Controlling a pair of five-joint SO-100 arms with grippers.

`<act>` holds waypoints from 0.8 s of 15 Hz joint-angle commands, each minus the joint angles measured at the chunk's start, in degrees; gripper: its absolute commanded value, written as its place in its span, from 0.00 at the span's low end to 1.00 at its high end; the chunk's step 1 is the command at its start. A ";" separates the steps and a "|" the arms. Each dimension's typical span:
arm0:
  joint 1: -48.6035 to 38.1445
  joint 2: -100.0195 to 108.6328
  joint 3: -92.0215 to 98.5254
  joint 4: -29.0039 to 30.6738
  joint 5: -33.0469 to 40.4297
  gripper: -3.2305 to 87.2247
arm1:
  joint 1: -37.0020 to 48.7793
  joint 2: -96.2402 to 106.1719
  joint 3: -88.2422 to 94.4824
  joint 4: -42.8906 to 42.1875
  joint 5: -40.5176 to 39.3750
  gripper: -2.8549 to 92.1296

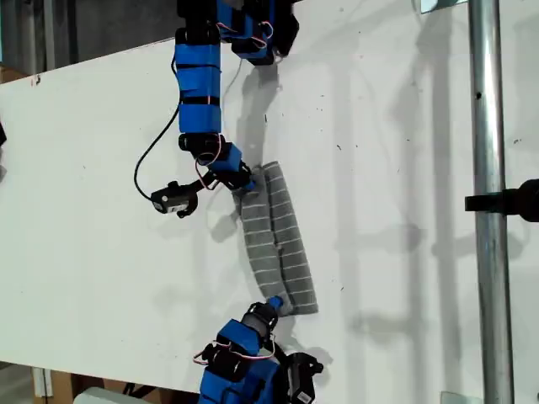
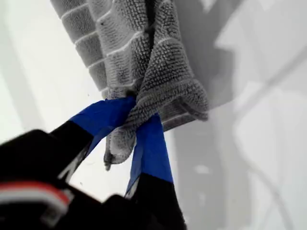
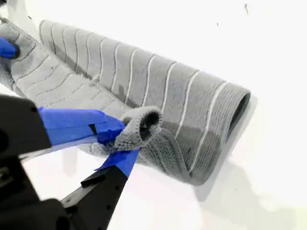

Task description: Grasp corners of a towel and fold twice.

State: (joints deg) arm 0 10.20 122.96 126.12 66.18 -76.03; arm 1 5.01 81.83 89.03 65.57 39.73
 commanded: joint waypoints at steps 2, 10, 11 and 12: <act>7.56 -3.08 5.54 -14.85 -8.70 0.00 | -0.88 4.66 7.21 -2.81 4.13 0.03; 13.71 4.13 7.29 -11.07 -14.33 0.17 | 1.67 2.64 0.97 6.86 8.88 0.37; 15.64 12.13 7.29 -3.43 -18.37 0.17 | 1.76 6.33 1.67 8.17 8.61 0.45; 17.67 20.48 9.32 1.05 -20.13 0.19 | 2.20 8.88 2.11 10.90 8.70 0.49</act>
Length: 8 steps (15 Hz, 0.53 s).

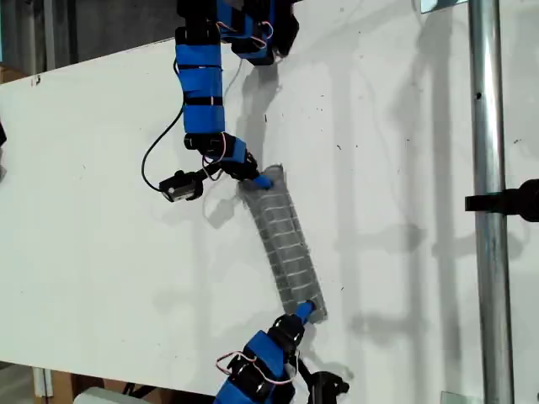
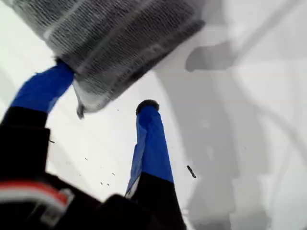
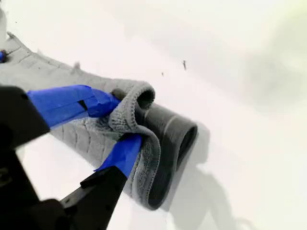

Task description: Grasp corners of a towel and fold twice.

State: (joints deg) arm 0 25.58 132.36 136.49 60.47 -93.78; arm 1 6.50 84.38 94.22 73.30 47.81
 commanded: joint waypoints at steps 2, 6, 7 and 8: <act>5.80 27.16 6.50 6.68 -4.31 0.24 | 3.16 15.29 4.39 4.22 2.20 0.48; 5.80 38.41 17.75 1.32 -4.66 0.24 | 4.66 29.71 18.90 -0.70 5.19 0.46; 5.89 38.50 17.14 2.37 -5.01 0.24 | 3.69 29.53 19.34 -1.41 5.80 0.46; 6.24 39.02 16.00 4.92 -5.10 0.24 | 2.64 28.65 19.34 -2.81 6.24 0.46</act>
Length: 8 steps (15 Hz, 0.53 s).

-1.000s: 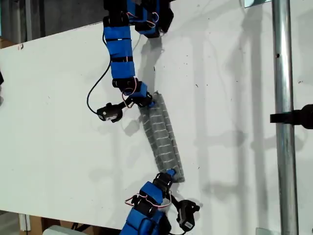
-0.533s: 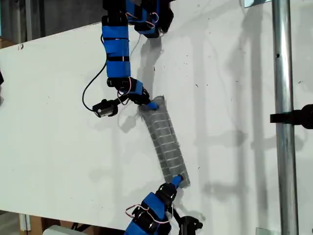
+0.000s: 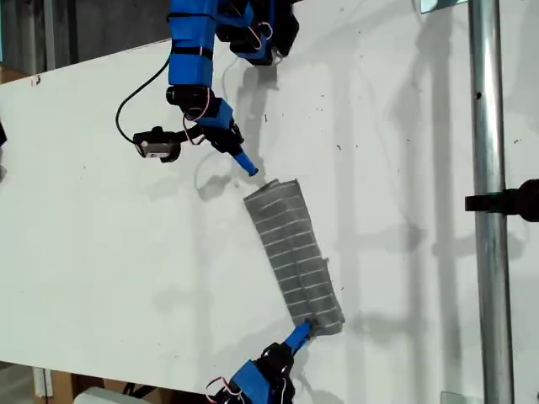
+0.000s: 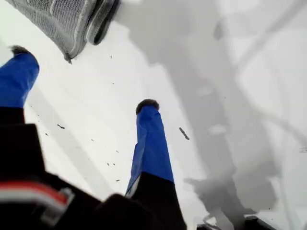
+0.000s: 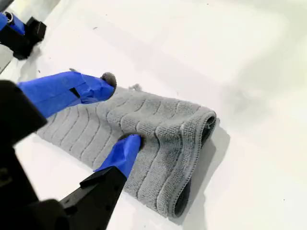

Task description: Grasp corners of a towel and fold twice.

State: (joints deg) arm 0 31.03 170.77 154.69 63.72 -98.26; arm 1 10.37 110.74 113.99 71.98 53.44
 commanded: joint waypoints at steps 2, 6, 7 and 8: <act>1.49 4.92 -2.90 4.48 0.70 0.24 | -1.58 -1.85 0.44 -6.77 1.49 0.48; 4.83 17.05 0.62 5.98 2.02 0.24 | 0.35 -14.24 4.92 -29.79 2.29 0.49; 5.10 20.21 1.49 6.33 2.20 0.24 | 0.70 -17.23 5.71 -35.42 2.99 0.49; 5.19 24.17 2.55 7.21 2.37 0.23 | 0.53 -20.13 5.80 -39.90 4.48 0.48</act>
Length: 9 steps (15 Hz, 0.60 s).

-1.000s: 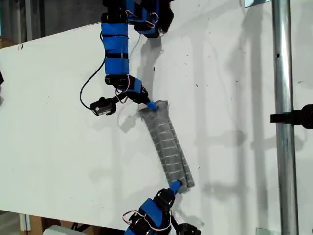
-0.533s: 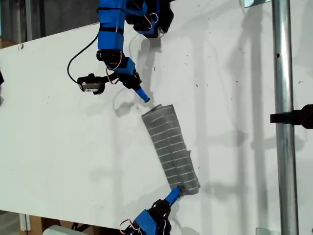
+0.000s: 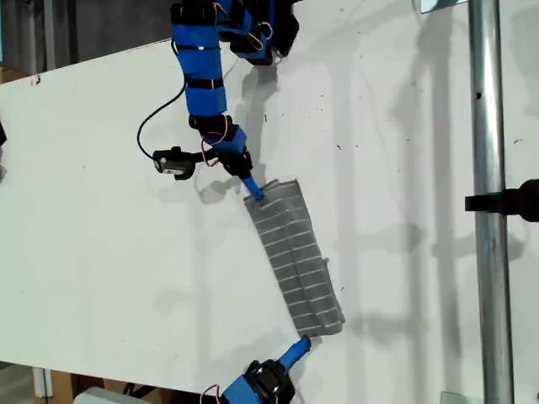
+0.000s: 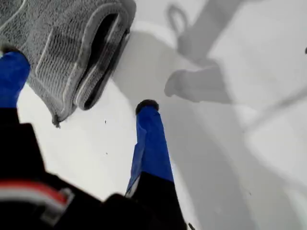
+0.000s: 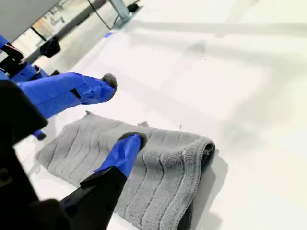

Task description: Grasp corners of a towel and fold twice.

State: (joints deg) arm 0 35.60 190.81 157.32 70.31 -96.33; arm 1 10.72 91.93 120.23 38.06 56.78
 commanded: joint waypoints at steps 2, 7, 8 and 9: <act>0.44 8.00 0.79 2.99 0.62 0.23 | -1.93 -3.43 -0.26 -14.59 2.20 0.44; 1.41 8.00 1.14 5.45 -1.93 0.23 | -7.73 -7.21 -1.05 -21.97 6.15 0.41; 1.58 8.00 1.32 5.63 -2.20 0.23 | -8.79 -6.94 -1.05 -19.25 6.77 0.41; 1.58 8.00 1.41 5.71 -2.37 0.23 | -9.05 -5.98 -1.67 -13.36 6.86 0.41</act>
State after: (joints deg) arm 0 36.56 198.46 158.99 75.76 -98.00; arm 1 2.55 84.11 120.50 19.78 63.19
